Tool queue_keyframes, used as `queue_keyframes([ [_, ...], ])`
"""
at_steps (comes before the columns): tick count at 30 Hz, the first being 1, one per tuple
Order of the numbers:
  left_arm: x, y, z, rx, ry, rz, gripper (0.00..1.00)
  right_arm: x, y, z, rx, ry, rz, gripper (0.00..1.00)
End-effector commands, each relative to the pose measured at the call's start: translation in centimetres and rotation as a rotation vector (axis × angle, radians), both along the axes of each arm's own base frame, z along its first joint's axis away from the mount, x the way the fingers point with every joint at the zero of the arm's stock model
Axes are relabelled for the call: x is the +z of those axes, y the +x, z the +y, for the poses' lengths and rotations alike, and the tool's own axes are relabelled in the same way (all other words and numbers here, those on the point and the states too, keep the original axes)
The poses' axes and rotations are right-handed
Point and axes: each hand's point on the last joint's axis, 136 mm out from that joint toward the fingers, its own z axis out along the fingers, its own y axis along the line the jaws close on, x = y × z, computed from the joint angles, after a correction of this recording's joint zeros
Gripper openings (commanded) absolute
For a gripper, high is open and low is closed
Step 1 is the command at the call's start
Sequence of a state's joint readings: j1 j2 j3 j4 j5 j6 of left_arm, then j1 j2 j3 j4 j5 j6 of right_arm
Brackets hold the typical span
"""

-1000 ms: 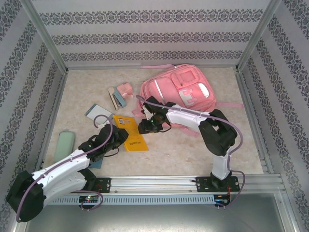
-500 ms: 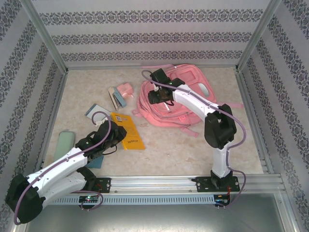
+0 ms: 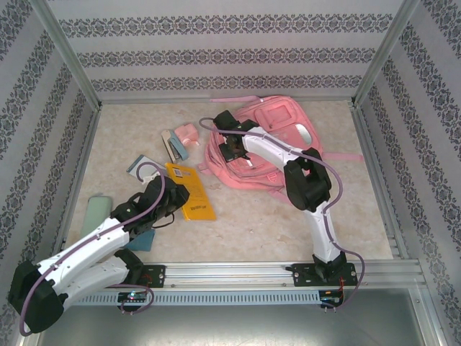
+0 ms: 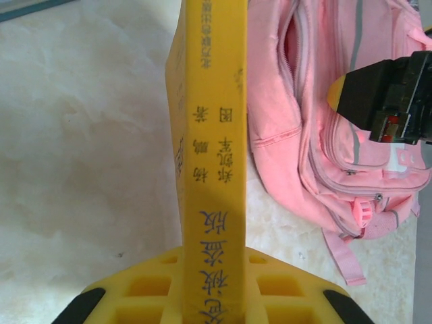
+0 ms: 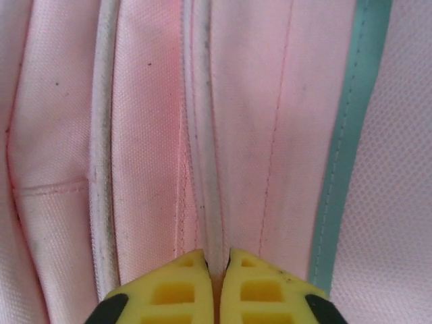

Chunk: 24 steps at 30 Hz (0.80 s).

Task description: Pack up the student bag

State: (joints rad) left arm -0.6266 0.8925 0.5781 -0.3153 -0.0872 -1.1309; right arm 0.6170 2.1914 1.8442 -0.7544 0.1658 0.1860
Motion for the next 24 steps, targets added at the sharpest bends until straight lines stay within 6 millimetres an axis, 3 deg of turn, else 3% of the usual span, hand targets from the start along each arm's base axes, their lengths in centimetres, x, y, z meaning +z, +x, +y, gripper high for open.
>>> queue_keyframes([
  [1, 3.4, 1.8, -0.8, -0.005, -0.039, -0.101, 0.0, 4.4, 0.3, -0.6, -0.013, 0.027, -0.087, 0.0],
  [4, 4.0, 2.8, -1.7, -0.016, -0.085, -0.116, 0.0, 8.0, 0.1, -0.5, -0.013, 0.083, -0.138, 0.0],
  [9, 6.5, 5.0, -3.1, -0.04, -0.134, -0.167, 0.0, 13.9, -0.7, -0.8, -0.024, 0.201, -0.191, 0.0],
  [14, 8.7, 7.7, -5.0, -0.076, -0.222, -0.216, 0.0, 18.2, -1.3, -2.4, -0.087, 0.353, -0.175, 0.0],
  [20, 10.0, 12.1, -8.5, -0.118, -0.337, -0.274, 0.0, 21.0, -1.8, -3.7, -0.139, 0.537, -0.139, 0.0],
  [24, 11.3, 14.9, -10.2, -0.127, -0.383, -0.334, 0.0, 21.5, -2.0, -3.7, -0.144, 0.565, -0.135, 0.0],
])
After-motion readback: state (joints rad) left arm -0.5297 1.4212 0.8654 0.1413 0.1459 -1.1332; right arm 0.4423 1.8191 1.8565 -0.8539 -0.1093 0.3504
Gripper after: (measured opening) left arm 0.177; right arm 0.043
